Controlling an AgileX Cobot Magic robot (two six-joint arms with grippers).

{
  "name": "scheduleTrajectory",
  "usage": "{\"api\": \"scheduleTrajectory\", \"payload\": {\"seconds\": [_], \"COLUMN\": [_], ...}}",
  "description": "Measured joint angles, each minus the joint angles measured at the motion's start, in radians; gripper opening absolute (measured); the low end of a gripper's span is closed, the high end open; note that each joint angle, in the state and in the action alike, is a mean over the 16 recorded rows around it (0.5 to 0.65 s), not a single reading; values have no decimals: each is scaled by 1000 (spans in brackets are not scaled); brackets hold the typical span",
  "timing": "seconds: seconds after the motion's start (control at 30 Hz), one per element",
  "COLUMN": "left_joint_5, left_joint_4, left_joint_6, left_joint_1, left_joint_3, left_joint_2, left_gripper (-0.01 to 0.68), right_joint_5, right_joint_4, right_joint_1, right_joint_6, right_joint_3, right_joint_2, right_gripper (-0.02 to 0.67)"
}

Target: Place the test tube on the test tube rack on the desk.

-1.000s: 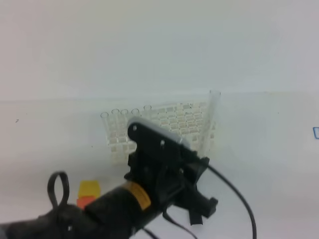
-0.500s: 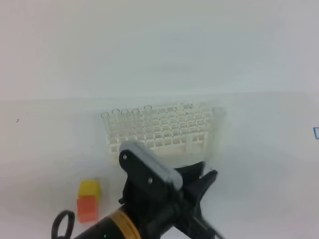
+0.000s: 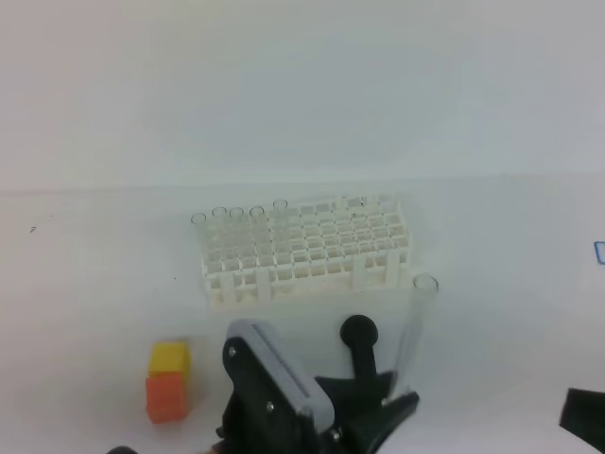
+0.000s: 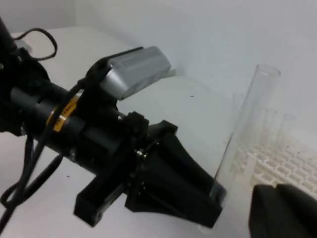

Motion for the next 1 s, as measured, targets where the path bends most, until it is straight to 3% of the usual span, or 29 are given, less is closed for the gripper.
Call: {"api": "scheduleTrajectory", "payload": {"seconds": [0.53,1.0], "left_joint_5": [-108,-111], "left_joint_4": [161,169], "left_joint_6": [-85,-138], "left_joint_1": [0,0], "left_joint_3": [24,27], "left_joint_2": [-4,-5], "left_gripper": [111,111], "right_joint_5": [217,345], "right_joint_4": [149,184], "right_joint_1": [31,106], "right_joint_6": [-225,-259], "right_joint_3": [-156,-267], "right_joint_2": [374,584], "right_gripper": [338,465]}}
